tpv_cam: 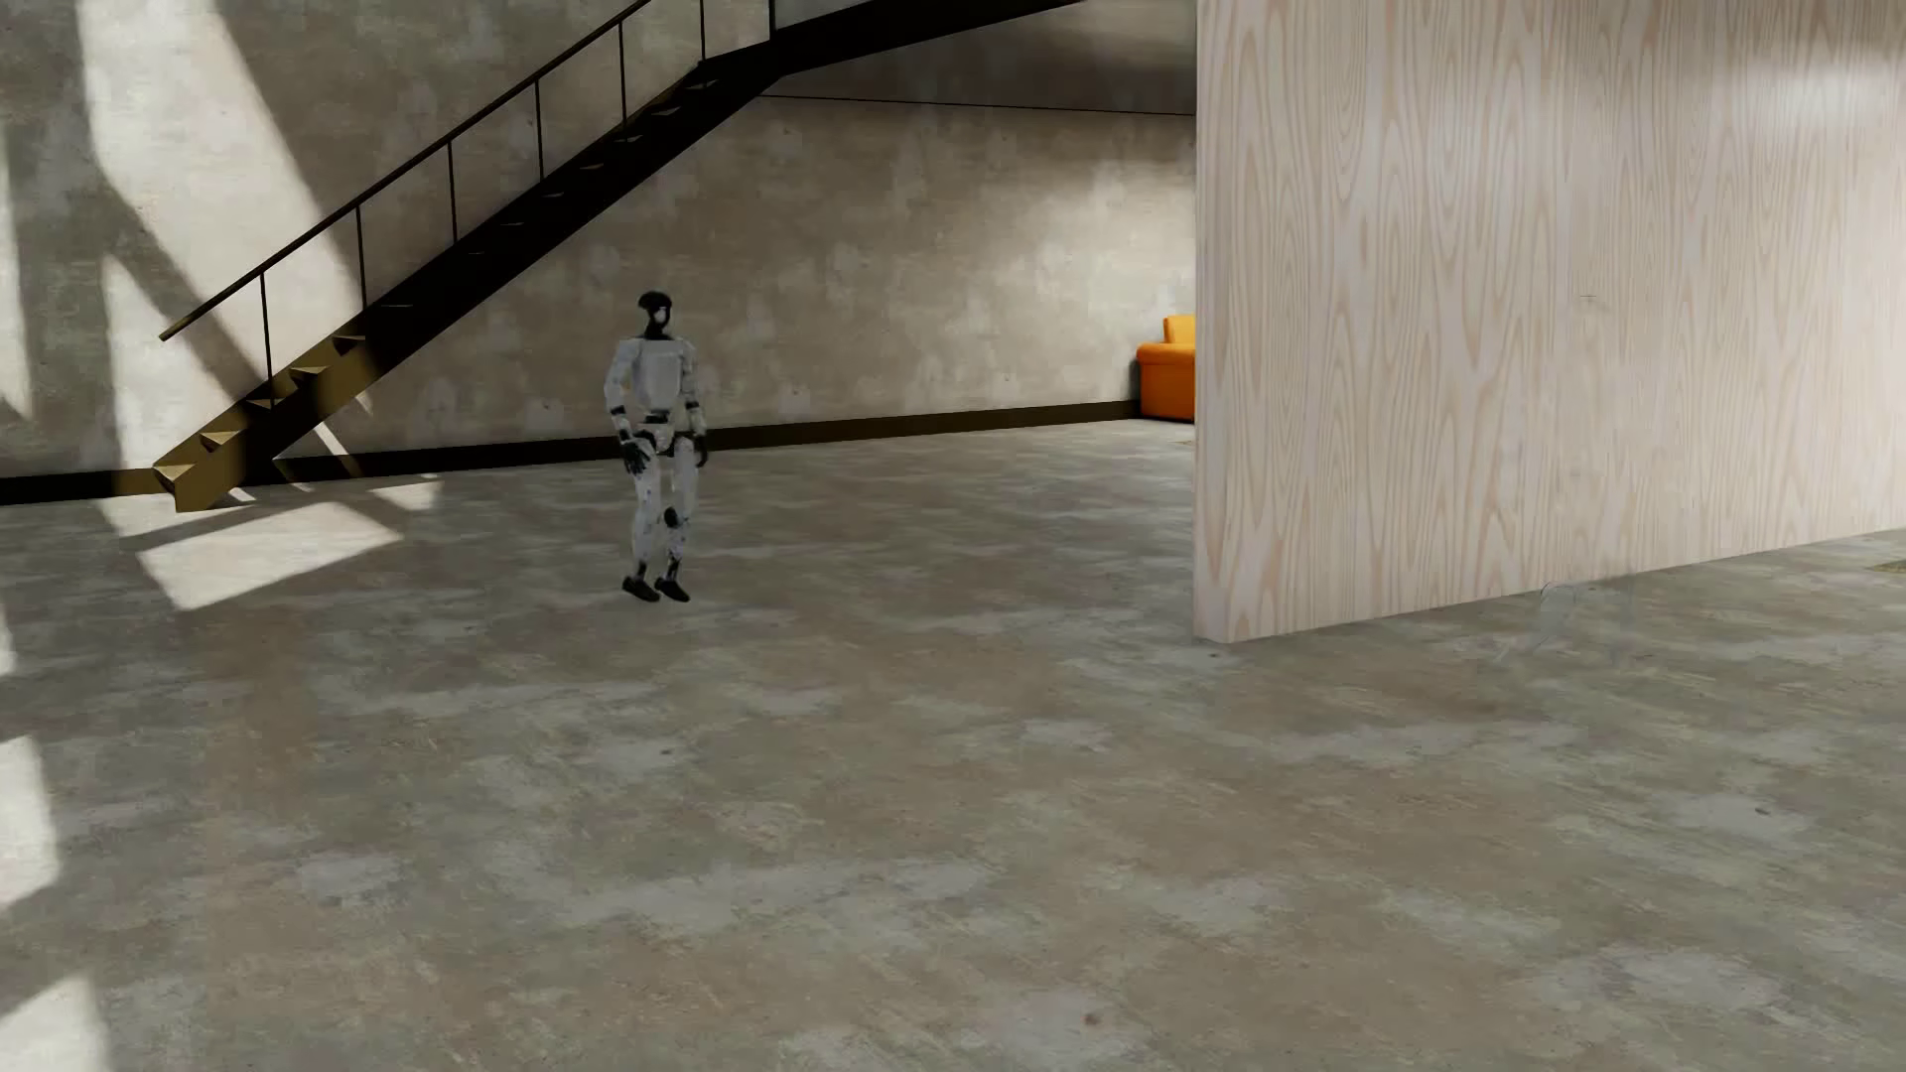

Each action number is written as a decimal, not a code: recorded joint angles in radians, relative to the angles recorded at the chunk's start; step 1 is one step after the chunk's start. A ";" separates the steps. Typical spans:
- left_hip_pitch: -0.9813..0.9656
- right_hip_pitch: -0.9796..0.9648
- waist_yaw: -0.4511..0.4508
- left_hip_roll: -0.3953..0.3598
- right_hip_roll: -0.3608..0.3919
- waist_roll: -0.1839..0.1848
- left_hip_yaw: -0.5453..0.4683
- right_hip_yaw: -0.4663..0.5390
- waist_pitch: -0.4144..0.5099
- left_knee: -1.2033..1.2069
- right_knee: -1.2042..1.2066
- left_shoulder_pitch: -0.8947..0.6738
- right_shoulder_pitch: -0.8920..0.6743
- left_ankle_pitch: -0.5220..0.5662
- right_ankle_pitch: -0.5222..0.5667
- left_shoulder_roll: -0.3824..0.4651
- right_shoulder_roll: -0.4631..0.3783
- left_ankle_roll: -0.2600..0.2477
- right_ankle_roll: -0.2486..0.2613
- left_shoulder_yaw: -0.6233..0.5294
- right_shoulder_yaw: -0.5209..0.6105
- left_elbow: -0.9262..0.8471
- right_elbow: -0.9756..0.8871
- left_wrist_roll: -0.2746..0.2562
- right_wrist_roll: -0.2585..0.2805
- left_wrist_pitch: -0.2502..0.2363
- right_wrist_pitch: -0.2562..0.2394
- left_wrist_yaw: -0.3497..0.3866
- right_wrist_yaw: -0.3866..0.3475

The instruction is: Go around the corner

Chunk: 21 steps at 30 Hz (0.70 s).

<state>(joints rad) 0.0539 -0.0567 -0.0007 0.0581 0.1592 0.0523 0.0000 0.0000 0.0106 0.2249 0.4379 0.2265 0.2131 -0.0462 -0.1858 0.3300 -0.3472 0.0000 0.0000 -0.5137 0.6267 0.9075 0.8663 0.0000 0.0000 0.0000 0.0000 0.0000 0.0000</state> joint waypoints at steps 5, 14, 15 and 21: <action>-0.069 -0.021 0.037 -0.018 0.016 -0.016 0.000 0.000 -0.001 0.311 0.046 0.024 0.009 -0.246 0.053 0.011 -0.007 0.000 0.000 0.020 0.016 -0.001 -0.041 0.000 0.000 0.000 0.000 0.000 0.000; -0.569 0.271 0.233 0.034 -0.024 -0.031 0.000 0.000 0.102 0.579 -0.034 0.097 -0.087 -0.125 -0.264 0.025 -0.038 0.000 0.000 0.040 -0.020 0.010 -0.215 0.000 0.000 0.000 0.000 0.000 0.000; -0.605 0.303 0.241 0.047 -0.026 -0.029 0.000 0.000 0.109 0.520 -0.037 0.097 -0.100 -0.091 -0.296 0.020 -0.040 0.000 0.000 0.037 -0.020 0.033 -0.227 0.000 0.000 0.000 0.000 0.000 0.000; -0.706 0.425 0.334 0.057 -0.080 -0.050 0.000 0.000 0.082 0.598 0.035 0.108 -0.096 -0.130 -0.139 0.020 -0.024 0.000 0.000 0.023 0.024 0.110 -0.131 0.000 0.000 0.000 0.000 0.000 0.000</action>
<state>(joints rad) -0.6521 0.3685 0.3330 0.1150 0.0797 0.0025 0.0000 0.0000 0.0926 0.8233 0.4728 0.3349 0.1173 -0.1764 -0.3244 0.3498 -0.3710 0.0000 0.0000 -0.4912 0.6503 1.0178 0.7350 0.0000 0.0000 0.0000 0.0000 0.0000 0.0000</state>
